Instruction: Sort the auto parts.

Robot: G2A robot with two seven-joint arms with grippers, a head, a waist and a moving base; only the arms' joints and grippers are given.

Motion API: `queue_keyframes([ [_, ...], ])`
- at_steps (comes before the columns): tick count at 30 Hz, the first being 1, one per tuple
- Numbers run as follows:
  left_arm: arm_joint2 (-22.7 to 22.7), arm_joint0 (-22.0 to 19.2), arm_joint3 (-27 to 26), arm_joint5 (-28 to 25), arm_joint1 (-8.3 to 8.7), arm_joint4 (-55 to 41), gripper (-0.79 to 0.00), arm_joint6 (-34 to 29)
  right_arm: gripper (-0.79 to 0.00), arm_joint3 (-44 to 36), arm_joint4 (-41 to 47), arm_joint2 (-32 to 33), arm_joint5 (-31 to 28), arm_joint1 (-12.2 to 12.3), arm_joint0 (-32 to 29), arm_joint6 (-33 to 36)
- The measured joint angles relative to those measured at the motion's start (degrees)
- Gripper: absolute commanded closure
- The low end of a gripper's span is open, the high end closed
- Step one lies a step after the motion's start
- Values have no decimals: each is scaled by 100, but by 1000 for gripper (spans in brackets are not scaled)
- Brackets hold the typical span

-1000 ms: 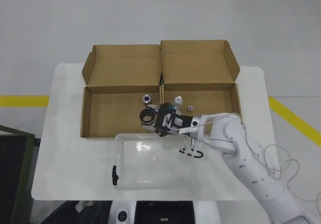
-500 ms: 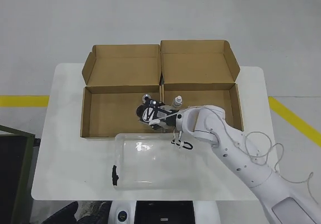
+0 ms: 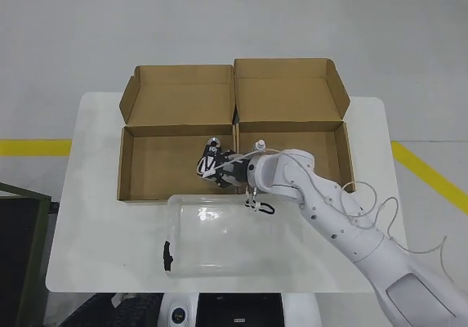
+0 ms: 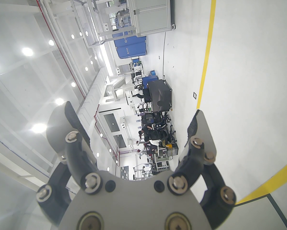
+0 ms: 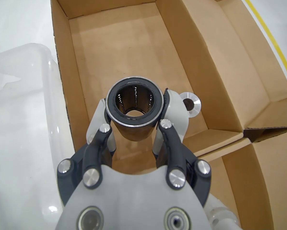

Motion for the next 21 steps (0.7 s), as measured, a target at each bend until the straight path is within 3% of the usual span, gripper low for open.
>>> queue_keyframes([
  [8,0,0,0,0,0,0,-785,0,-179,280,-18,-140,-6,-114,132,32],
  [15,0,0,0,0,0,0,-785,0,-348,522,-41,-203,-43,-187,200,71],
  [21,0,0,0,0,0,0,-785,0,-400,574,-104,-201,-68,-219,205,107],
])
